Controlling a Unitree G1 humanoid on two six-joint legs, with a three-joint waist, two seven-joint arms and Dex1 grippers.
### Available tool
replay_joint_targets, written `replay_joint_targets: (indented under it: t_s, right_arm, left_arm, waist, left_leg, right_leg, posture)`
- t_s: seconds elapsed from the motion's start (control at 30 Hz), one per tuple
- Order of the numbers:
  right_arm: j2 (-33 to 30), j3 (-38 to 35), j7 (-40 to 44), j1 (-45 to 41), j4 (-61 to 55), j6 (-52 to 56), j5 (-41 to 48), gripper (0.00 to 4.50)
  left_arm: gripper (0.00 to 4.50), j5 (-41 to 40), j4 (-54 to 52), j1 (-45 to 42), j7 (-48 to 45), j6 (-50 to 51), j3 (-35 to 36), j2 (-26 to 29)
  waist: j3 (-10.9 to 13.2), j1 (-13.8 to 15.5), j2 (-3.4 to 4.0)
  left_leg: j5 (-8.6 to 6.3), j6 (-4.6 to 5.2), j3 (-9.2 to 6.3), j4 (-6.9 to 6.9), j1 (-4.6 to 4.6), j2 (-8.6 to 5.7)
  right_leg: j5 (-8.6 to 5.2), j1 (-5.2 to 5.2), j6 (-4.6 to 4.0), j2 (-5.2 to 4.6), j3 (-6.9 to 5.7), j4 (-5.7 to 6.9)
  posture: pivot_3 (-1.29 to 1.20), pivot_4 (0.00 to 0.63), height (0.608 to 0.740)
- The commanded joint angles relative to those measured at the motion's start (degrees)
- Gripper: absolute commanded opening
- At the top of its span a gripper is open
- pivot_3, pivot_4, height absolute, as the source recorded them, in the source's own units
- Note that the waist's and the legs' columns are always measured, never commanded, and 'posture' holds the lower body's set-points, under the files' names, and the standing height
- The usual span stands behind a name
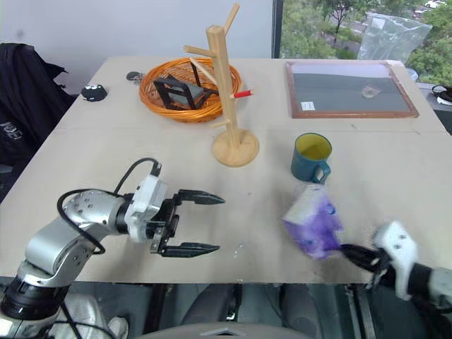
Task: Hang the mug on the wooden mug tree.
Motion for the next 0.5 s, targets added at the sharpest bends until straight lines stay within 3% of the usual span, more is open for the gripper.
replay_joint_targets:
  t_s: [0.03, 0.27, 0.4, 0.43, 0.5]
  right_arm:
    - [-0.6, -4.4, -0.5, -4.8, 7.5, -2.6, -0.4, 0.07]
    - [1.4, -5.5, -3.0, -11.2, 7.7, -1.2, 1.3, 0.07]
    - [1.1, -8.8, -2.0, -8.7, 6.3, -0.5, 2.3, 1.14]
    - [0.8, -10.5, -1.6, -8.0, 5.6, 0.4, 3.4, 1.76]
    - [-0.1, -13.4, 0.1, -6.3, 1.5, 3.6, 7.5, 2.59]
  left_arm:
    - [4.5, 0.4, 1.8, -4.5, -1.1, 0.0, -3.3, -2.1]
    - [4.5, 1.8, 5.1, -7.9, -2.2, -1.5, -4.2, -4.1]
    - [4.5, 2.7, 5.0, -6.3, -2.5, -2.4, -4.0, -3.8]
    - [4.5, 2.8, 4.8, -5.9, -2.6, -2.5, -3.9, -3.7]
    - [4.5, 2.8, 4.6, -5.0, -2.7, -2.5, -3.4, -3.2]
  waist:
    - [0.0, -0.2, 0.0]
    - [0.0, -0.6, 0.05]
    - [0.0, -0.1, 0.08]
    - [0.0, 0.1, 0.11]
    - [0.1, 0.2, 0.14]
  left_leg:
    - [0.0, 0.0, 0.03, 0.0, 0.06, 0.01]
    - [0.01, -0.03, -0.04, -0.06, -0.03, 0.09]
    - [-0.01, -0.01, -0.06, -0.08, -0.13, 0.03]
    - [-0.02, 0.01, -0.05, -0.08, -0.14, 0.02]
    - [-0.03, 0.04, -0.04, -0.07, -0.14, 0.01]
  right_leg:
    - [0.01, 0.03, 0.01, 0.03, 0.03, 0.03]
    - [0.13, -0.11, 0.18, 0.15, 0.05, 0.13]
    - [0.13, -0.14, 0.19, 0.09, 0.03, 0.01]
    - [0.13, -0.14, 0.2, 0.07, 0.04, -0.01]
    - [0.14, -0.14, 0.2, 0.05, 0.05, -0.02]
  posture:
    - [0.0, 0.15, 0.74]
    - [0.0, 0.15, 0.74]
    - [0.0, 0.15, 0.74]
    - [0.0, 0.15, 0.74]
    - [0.0, 0.15, 0.74]
